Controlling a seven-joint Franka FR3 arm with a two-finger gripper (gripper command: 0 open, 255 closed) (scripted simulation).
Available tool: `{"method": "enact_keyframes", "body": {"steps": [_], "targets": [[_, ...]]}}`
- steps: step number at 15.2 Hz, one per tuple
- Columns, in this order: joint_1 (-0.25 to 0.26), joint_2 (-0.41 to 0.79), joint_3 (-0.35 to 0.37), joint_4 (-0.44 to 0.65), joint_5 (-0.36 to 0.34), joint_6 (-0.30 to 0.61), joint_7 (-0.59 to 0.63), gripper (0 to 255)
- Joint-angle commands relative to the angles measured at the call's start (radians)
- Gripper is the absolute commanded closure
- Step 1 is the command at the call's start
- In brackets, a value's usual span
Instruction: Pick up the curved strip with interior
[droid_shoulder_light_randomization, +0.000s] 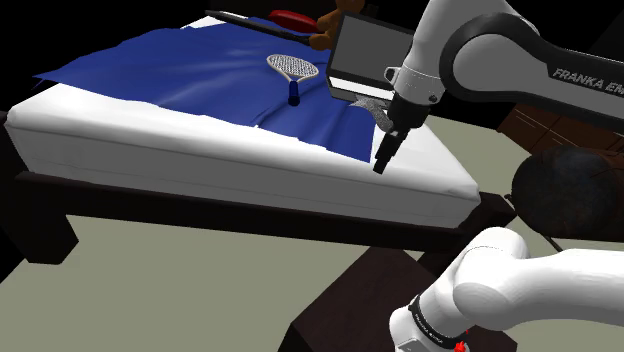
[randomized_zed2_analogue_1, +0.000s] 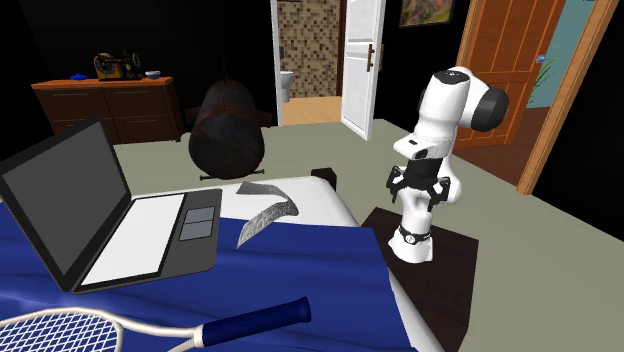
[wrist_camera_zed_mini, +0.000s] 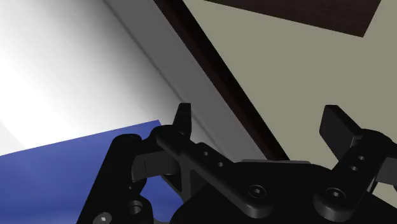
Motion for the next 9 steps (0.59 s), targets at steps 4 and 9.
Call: {"method": "enact_keyframes", "body": {"steps": [4,9], "targets": [[-0.033,0.045,-0.041,0.006,-0.031,0.085,-0.017,0],[-0.084,0.132,-0.109,0.034,-0.07,0.222,-0.042,0]]}}
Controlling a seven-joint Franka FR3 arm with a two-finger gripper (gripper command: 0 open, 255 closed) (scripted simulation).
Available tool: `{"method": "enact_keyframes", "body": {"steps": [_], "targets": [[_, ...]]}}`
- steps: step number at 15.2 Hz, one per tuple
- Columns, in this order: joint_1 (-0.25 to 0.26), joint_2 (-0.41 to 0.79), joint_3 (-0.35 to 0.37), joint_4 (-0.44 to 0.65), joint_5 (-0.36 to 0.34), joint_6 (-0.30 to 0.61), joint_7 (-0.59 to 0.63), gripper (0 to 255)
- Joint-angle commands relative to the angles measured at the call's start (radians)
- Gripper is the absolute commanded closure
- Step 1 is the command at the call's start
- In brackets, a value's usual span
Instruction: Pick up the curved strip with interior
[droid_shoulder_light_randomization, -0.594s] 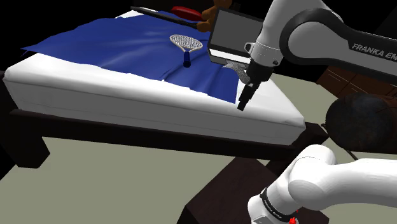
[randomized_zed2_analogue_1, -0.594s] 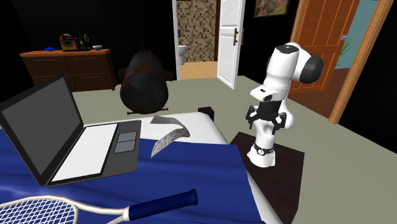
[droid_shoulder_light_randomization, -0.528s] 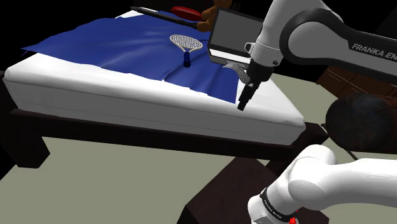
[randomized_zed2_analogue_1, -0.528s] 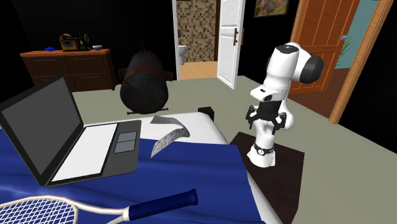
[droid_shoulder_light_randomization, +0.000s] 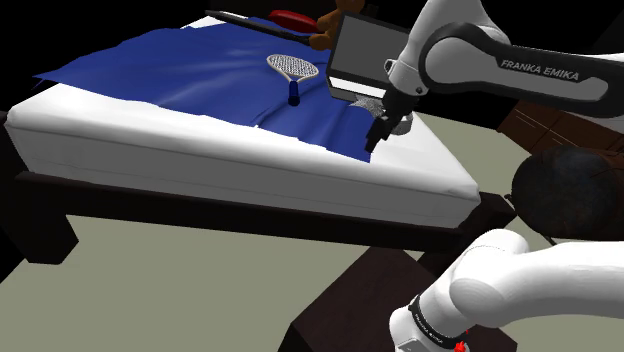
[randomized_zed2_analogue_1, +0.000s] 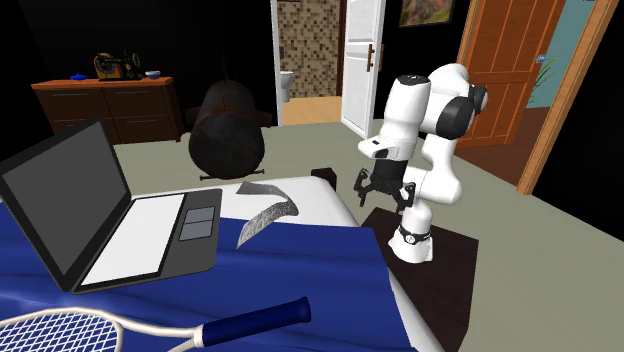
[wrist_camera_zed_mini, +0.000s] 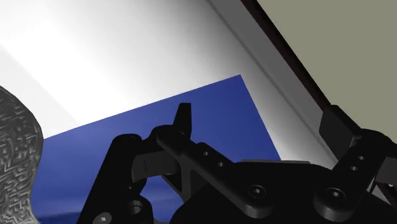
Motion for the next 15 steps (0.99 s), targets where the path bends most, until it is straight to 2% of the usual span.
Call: {"method": "enact_keyframes", "body": {"steps": [1,8,15], "targets": [[-0.018,0.029,-0.025,0.014,-0.012,0.049,-0.008,0],[-0.069,0.171,-0.123,0.095,-0.027,0.22,-0.046,0],[-0.1,0.325,-0.223,0.214,0.009,0.362,-0.099,0]]}}
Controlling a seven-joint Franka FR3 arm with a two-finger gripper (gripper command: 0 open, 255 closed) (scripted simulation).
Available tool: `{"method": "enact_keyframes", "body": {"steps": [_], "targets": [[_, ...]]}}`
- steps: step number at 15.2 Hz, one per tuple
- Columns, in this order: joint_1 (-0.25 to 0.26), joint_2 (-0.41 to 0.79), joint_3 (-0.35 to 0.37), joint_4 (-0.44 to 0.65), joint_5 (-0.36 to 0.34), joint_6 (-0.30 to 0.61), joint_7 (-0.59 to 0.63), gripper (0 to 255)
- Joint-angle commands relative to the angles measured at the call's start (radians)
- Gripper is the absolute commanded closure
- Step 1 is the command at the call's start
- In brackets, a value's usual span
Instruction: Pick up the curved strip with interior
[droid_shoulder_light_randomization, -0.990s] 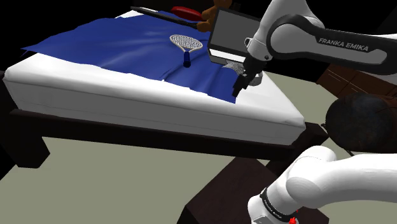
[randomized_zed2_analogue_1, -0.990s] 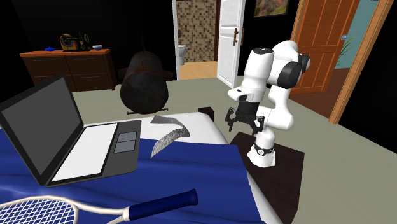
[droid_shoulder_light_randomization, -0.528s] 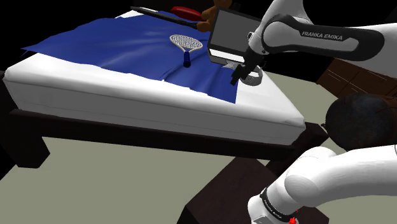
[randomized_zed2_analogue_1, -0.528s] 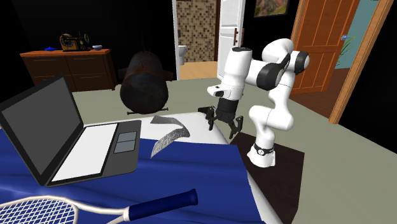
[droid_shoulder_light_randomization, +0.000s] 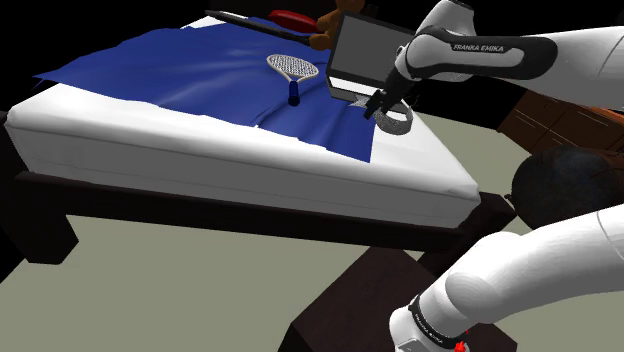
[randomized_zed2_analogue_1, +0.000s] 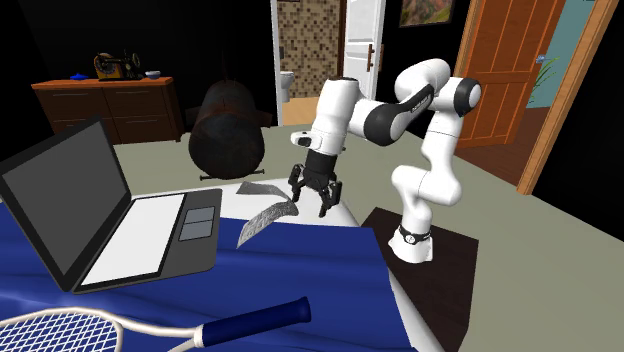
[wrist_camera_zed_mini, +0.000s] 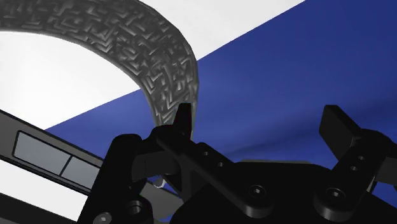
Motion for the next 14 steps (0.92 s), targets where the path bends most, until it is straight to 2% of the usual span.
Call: {"method": "enact_keyframes", "body": {"steps": [1,5,12,14], "targets": [[-0.006,0.055,-0.032,0.052,0.02,0.034,-0.022,0],[-0.014,0.127,-0.078,0.117,0.06,0.083,-0.055,0],[-0.015,0.14,-0.084,0.028,0.065,0.185,-0.062,0],[-0.015,0.14,-0.084,0.028,0.065,0.185,-0.062,0]]}}
